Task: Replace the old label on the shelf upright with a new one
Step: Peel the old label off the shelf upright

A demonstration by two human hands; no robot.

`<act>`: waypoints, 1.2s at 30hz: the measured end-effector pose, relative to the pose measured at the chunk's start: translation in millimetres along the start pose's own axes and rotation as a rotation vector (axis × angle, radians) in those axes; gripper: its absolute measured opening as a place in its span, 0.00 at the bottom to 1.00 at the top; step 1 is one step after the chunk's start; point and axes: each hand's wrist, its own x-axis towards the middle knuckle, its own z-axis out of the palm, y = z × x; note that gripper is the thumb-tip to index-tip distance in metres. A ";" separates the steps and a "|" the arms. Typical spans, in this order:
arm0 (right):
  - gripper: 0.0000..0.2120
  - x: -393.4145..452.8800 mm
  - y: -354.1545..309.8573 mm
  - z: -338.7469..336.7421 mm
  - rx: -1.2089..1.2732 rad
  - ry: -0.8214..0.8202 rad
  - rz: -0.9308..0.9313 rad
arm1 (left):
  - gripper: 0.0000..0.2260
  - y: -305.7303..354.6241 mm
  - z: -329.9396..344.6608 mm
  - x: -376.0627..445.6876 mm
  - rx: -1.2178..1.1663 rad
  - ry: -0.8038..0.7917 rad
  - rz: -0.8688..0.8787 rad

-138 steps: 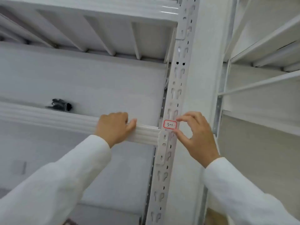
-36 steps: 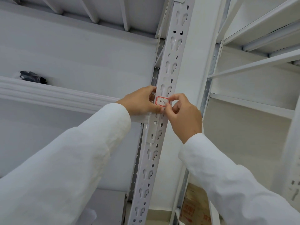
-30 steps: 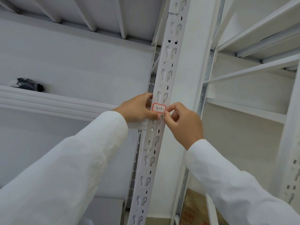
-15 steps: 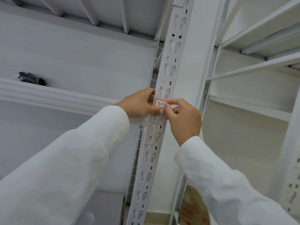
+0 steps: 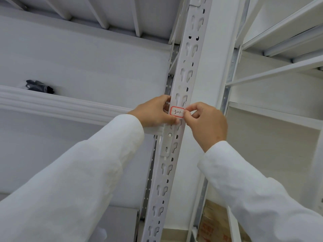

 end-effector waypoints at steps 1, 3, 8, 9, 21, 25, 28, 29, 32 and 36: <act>0.05 0.3 -1.5 -0.5 -0.011 -0.004 0.004 | 0.35 0.6 0.0 -0.3 0.002 0.000 0.004; 0.04 1.4 -5.0 -0.6 -0.028 -0.017 0.012 | 0.36 2.7 -0.3 -1.0 0.005 0.001 0.010; 0.04 1.7 -2.0 2.9 -0.010 0.009 -0.010 | 0.39 3.1 -0.6 -1.9 0.000 0.001 0.009; 0.04 0.4 0.8 3.2 0.003 0.029 -0.026 | 0.39 2.5 -0.5 -1.6 0.000 0.002 0.008; 0.06 -9.4 6.0 7.6 0.002 0.066 -0.084 | 0.38 1.8 0.5 -0.9 -0.007 0.003 0.003; 0.06 -14.0 0.8 10.0 0.114 0.026 -0.008 | 0.32 2.7 0.4 -0.6 0.001 -0.005 0.010; 0.03 -10.5 1.0 5.0 0.176 -0.033 0.020 | 0.34 3.7 -0.3 0.1 0.004 0.006 0.002; 0.03 -8.1 1.6 2.6 0.168 -0.065 0.018 | 0.34 3.9 -0.3 -0.3 0.005 0.007 -0.002; 0.04 -6.5 2.8 -1.2 0.134 -0.076 -0.011 | 0.33 2.1 0.2 -0.4 0.004 0.006 -0.009; 0.07 -9.1 1.0 2.4 0.096 -0.010 -0.001 | 0.32 1.7 1.1 -0.8 0.003 0.006 -0.012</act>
